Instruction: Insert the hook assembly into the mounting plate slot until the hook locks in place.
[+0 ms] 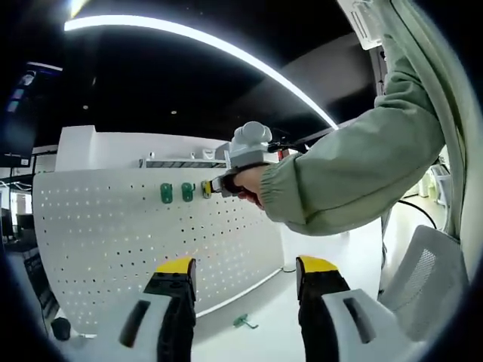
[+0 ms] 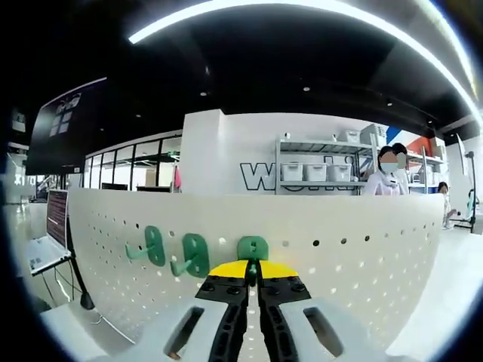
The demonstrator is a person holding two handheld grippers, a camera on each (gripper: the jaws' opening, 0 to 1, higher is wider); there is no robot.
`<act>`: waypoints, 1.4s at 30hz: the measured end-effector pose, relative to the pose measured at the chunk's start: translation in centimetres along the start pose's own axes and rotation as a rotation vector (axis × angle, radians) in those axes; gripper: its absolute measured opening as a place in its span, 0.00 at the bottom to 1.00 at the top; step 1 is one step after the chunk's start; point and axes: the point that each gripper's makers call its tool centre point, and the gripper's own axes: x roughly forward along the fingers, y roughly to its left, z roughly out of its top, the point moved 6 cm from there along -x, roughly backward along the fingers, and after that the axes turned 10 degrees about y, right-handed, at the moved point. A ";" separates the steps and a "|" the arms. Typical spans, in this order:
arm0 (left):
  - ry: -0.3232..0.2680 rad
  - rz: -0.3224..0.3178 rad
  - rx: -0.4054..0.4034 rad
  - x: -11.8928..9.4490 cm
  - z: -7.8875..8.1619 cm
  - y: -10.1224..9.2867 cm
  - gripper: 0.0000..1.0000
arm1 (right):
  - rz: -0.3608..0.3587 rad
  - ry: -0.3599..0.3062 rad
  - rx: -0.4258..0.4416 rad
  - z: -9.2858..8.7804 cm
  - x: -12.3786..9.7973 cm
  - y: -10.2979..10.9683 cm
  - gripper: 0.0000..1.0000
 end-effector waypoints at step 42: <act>0.006 0.003 0.001 0.0 0.0 0.1 0.55 | 0.009 -0.024 -0.111 -0.1 0.0 0.7 0.15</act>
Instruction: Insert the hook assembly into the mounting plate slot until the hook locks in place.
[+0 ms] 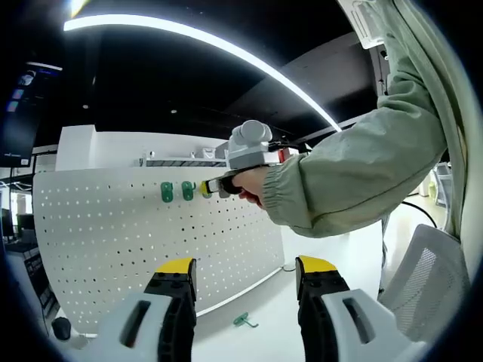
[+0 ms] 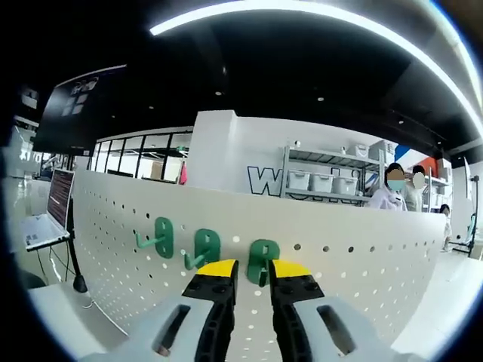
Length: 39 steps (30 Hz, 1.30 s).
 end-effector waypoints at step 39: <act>0.022 -0.009 0.056 0.1 -0.1 -0.6 0.55 | 0.054 -0.023 0.044 0.9 -5.4 -0.4 0.34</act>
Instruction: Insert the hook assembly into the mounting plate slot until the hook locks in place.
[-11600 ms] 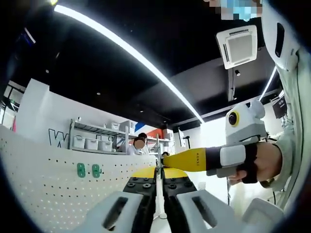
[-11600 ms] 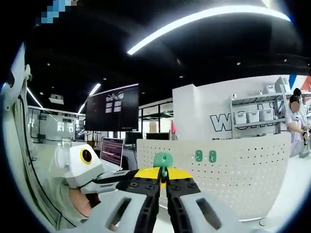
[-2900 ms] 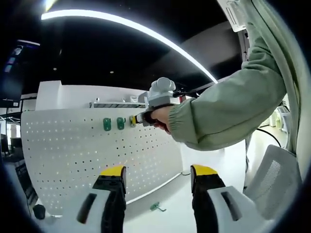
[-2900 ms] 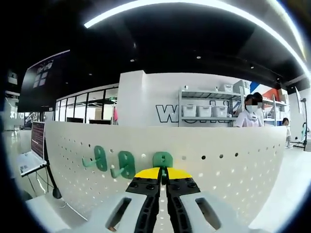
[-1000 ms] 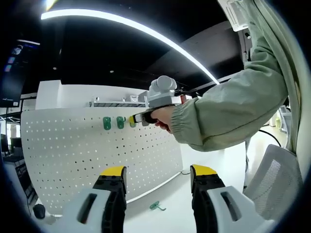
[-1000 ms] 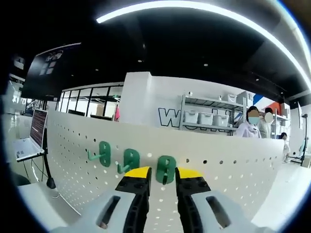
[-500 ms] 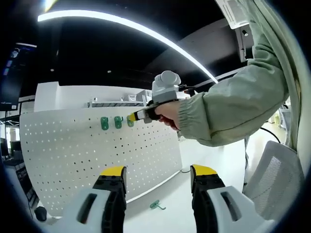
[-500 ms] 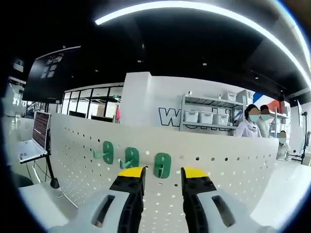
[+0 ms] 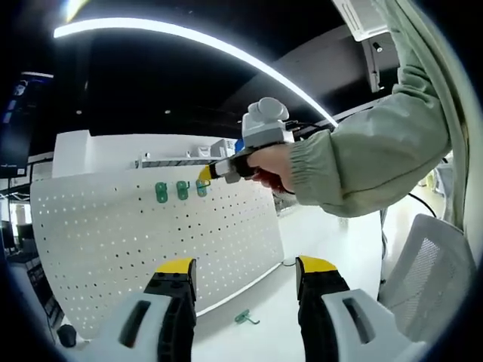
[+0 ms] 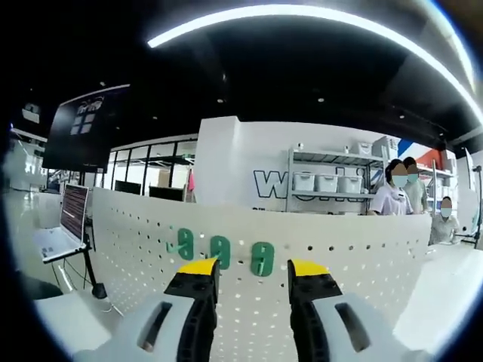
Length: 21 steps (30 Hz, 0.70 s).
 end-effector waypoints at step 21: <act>0.013 -0.007 0.049 0.0 0.2 -0.5 0.55 | -0.009 0.013 0.053 -1.2 -3.8 -1.4 0.36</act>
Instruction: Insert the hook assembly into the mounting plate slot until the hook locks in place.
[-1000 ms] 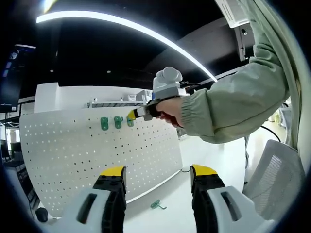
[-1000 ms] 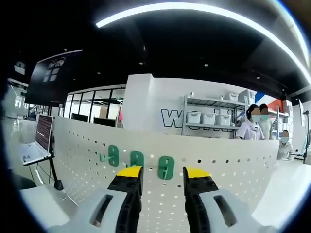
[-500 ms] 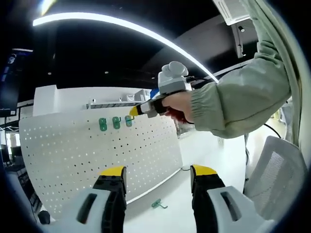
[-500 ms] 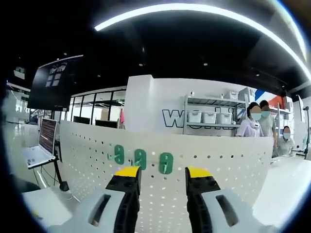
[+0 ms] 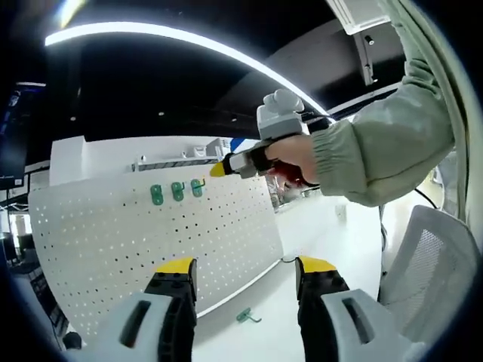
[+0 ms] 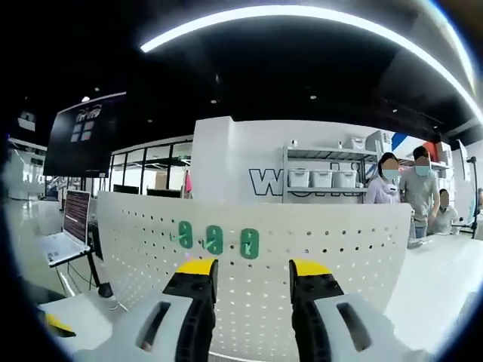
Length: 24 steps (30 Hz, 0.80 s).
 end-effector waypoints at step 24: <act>0.017 -0.002 0.030 0.1 -0.3 -0.4 0.54 | 0.036 0.038 -0.012 -3.0 -5.1 -0.9 0.38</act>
